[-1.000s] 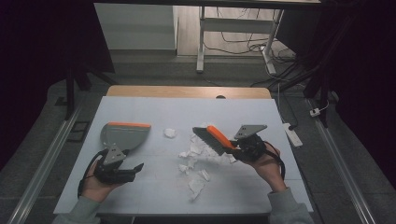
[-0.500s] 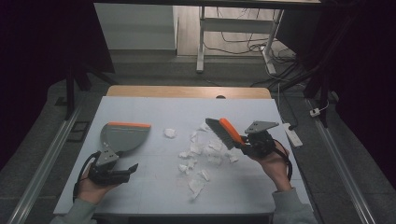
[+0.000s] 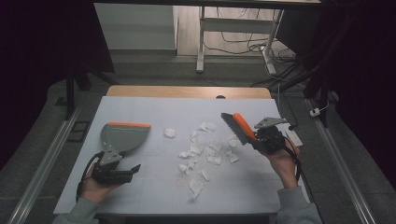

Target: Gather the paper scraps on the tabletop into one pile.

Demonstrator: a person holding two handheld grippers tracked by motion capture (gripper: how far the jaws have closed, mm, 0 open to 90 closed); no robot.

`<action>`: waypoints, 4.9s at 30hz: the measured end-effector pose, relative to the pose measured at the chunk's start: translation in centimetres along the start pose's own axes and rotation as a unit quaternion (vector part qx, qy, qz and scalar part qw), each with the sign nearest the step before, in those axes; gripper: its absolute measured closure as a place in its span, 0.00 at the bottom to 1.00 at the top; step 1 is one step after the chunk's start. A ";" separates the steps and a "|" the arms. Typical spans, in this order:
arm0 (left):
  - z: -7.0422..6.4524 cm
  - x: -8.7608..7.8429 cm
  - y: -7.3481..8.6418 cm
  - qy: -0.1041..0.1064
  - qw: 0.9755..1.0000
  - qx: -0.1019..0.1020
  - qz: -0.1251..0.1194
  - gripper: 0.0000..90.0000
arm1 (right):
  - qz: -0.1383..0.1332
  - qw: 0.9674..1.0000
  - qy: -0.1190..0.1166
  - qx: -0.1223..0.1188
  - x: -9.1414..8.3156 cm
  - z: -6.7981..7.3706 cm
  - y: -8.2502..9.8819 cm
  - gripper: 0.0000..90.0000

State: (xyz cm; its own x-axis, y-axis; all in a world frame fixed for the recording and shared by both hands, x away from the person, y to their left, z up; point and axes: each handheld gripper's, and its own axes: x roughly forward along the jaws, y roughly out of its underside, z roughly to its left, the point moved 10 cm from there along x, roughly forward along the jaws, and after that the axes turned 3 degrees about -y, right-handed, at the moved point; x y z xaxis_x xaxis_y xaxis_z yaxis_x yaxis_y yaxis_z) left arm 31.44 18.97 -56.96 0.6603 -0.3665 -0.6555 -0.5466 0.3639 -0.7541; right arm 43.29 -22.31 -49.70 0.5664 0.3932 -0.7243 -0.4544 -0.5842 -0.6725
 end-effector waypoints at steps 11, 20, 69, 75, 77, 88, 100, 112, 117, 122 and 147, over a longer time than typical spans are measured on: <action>-0.1 -0.1 -0.4 0.002 1.000 0.003 -0.005 0.28 | 0.110 0.993 0.042 -0.003 3.3 -3.4 0.8 0.77; -0.2 -0.3 -0.5 0.007 1.000 0.006 -0.012 0.28 | 0.211 0.975 0.055 -0.031 6.1 -4.2 0.3 0.77; 0.1 -0.4 -0.4 0.008 1.000 -0.002 -0.021 0.29 | 0.235 0.954 -0.010 -0.185 13.2 1.3 -7.1 0.78; 0.1 -0.5 -0.4 0.006 1.000 -0.003 -0.023 0.29 | 0.237 0.943 -0.048 -0.228 11.3 4.0 -5.9 0.78; 0.1 -0.5 -0.4 0.006 1.000 -0.004 -0.023 0.29 | 0.235 0.939 -0.062 -0.245 10.4 5.3 -5.1 0.78; 0.3 -0.6 -0.6 0.007 1.000 -0.013 -0.026 0.29 | 0.168 0.960 -0.054 -0.216 6.6 5.6 -6.6 0.78; 0.4 -0.5 -0.5 0.010 1.000 -0.013 -0.027 0.29 | 0.159 0.954 -0.040 -0.250 11.1 7.5 -11.4 0.78; 0.3 -0.4 -0.2 0.015 0.999 -0.018 -0.027 0.29 | 0.176 0.938 -0.039 -0.295 16.3 10.4 -13.1 0.78; 0.4 -0.4 -0.1 0.014 0.999 -0.019 -0.026 0.29 | 0.193 0.926 -0.025 -0.322 17.4 10.7 -13.0 0.78; 0.5 -0.4 -0.1 0.013 0.999 -0.020 -0.027 0.29 | 0.205 0.917 -0.037 -0.339 17.1 11.7 -12.4 0.78; 0.8 -0.5 0.0 0.005 0.999 -0.028 -0.025 0.29 | 0.126 0.933 -0.096 -0.323 7.9 12.1 -11.1 0.78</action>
State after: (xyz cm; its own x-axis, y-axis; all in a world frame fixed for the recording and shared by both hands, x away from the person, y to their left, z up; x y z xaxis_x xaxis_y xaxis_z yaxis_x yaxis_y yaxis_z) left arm 31.46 19.82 -56.61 0.6820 -0.3914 -0.6177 -0.5422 0.2962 -0.7863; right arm 44.56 -4.11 -49.81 0.3361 0.2684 -0.9028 -0.0120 -0.9572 -0.2890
